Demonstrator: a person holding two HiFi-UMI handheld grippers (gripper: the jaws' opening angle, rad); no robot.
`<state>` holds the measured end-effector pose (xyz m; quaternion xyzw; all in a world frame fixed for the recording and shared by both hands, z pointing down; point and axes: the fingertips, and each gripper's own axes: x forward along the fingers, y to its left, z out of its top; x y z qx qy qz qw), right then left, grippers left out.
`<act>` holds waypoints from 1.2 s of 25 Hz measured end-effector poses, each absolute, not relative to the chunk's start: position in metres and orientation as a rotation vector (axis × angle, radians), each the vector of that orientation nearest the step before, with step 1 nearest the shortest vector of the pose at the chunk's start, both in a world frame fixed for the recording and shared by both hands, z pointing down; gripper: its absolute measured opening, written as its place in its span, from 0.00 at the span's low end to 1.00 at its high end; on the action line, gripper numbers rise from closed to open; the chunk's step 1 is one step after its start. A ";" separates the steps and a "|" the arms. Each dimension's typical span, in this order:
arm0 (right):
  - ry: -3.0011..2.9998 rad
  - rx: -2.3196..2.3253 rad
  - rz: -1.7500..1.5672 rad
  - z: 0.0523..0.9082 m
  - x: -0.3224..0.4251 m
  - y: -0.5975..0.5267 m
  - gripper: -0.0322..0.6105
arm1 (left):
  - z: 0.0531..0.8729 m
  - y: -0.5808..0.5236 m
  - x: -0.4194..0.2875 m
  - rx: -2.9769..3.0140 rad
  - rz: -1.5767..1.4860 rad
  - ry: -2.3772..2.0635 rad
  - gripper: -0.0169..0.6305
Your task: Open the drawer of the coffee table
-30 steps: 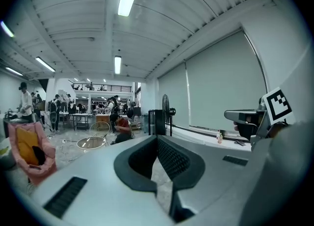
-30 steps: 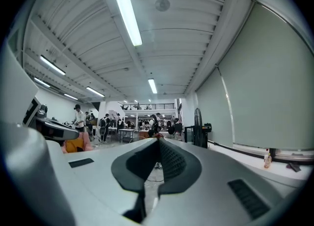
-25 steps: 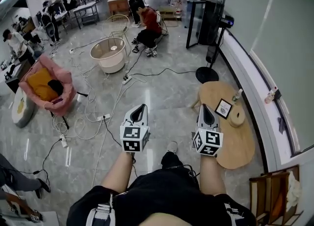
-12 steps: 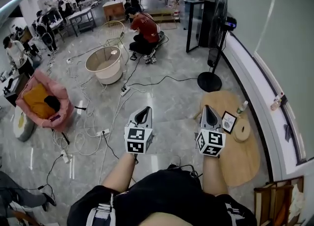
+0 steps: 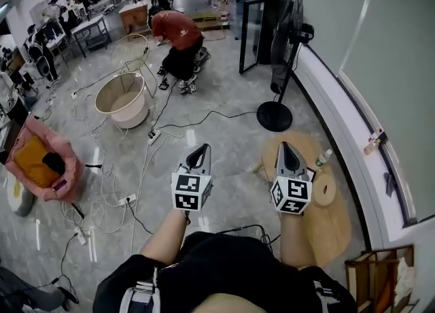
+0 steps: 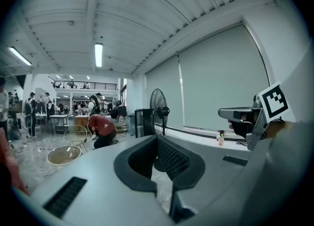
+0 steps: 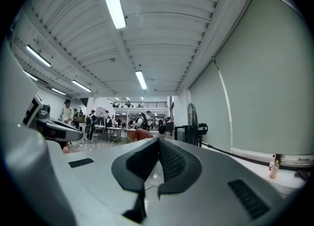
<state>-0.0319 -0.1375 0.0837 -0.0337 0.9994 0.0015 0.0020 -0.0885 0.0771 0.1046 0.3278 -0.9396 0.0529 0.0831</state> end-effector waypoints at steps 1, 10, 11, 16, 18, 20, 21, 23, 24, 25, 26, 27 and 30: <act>3.136 -0.124 0.011 0.083 -0.034 -0.143 0.07 | 0.106 0.070 -0.094 0.999 0.158 -2.796 0.06; 3.139 -0.405 0.003 0.093 -0.017 -0.224 0.07 | 0.112 -0.027 -0.119 1.246 0.183 -2.692 0.06; 3.138 -0.427 0.002 0.095 -0.017 -0.232 0.07 | 0.114 -0.038 -0.122 1.268 0.184 -2.681 0.06; 3.125 -0.564 0.014 0.103 -0.020 -0.261 0.07 | 0.126 -0.084 -0.140 1.408 0.189 -2.602 0.06; 3.117 -0.630 0.024 0.105 -0.023 -0.272 0.07 | 0.131 -0.103 -0.152 1.468 0.193 -2.563 0.06; 3.112 -0.691 0.027 0.107 -0.029 -0.285 0.07 | 0.132 -0.122 -0.167 1.517 0.190 -2.537 0.06; 3.112 -0.720 0.025 0.109 -0.033 -0.292 0.07 | 0.132 -0.131 -0.174 1.538 0.187 -2.526 0.06; 3.113 -0.779 0.015 0.115 -0.041 -0.306 0.07 | 0.134 -0.147 -0.188 1.581 0.189 -2.499 0.06; 3.110 -0.809 0.008 0.117 -0.046 -0.311 0.07 | 0.136 -0.154 -0.194 1.602 0.194 -2.484 0.06; 3.105 -0.837 0.001 0.119 -0.051 -0.316 0.07 | 0.138 -0.160 -0.202 1.625 0.200 -2.469 0.06; 3.096 -0.863 -0.002 0.119 -0.058 -0.319 0.07 | 0.139 -0.166 -0.210 1.649 0.204 -2.452 0.06; 3.085 -0.887 -0.003 0.118 -0.066 -0.321 0.07 | 0.140 -0.171 -0.220 1.676 0.208 -2.434 0.06; 3.040 -0.957 0.010 0.110 -0.095 -0.320 0.07 | 0.136 -0.182 -0.253 1.758 0.234 -2.389 0.06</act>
